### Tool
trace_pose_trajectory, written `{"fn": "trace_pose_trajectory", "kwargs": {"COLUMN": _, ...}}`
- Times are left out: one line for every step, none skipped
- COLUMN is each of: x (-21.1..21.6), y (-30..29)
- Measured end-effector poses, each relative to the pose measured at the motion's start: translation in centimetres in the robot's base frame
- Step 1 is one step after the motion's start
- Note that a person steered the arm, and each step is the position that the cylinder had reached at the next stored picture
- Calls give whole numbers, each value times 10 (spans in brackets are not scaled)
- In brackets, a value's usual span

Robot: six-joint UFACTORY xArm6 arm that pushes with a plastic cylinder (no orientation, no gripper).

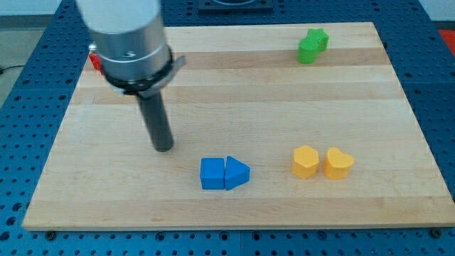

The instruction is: Push the blue blocks towards the bottom

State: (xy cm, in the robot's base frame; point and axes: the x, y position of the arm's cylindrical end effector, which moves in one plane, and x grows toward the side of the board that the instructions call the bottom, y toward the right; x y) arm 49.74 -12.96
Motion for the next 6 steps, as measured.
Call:
{"fn": "trace_pose_trajectory", "kwargs": {"x": 29, "y": -14}}
{"fn": "trace_pose_trajectory", "kwargs": {"x": 40, "y": 7}}
{"fn": "trace_pose_trajectory", "kwargs": {"x": 45, "y": 59}}
{"fn": "trace_pose_trajectory", "kwargs": {"x": 49, "y": 108}}
{"fn": "trace_pose_trajectory", "kwargs": {"x": 49, "y": 152}}
{"fn": "trace_pose_trajectory", "kwargs": {"x": 55, "y": 162}}
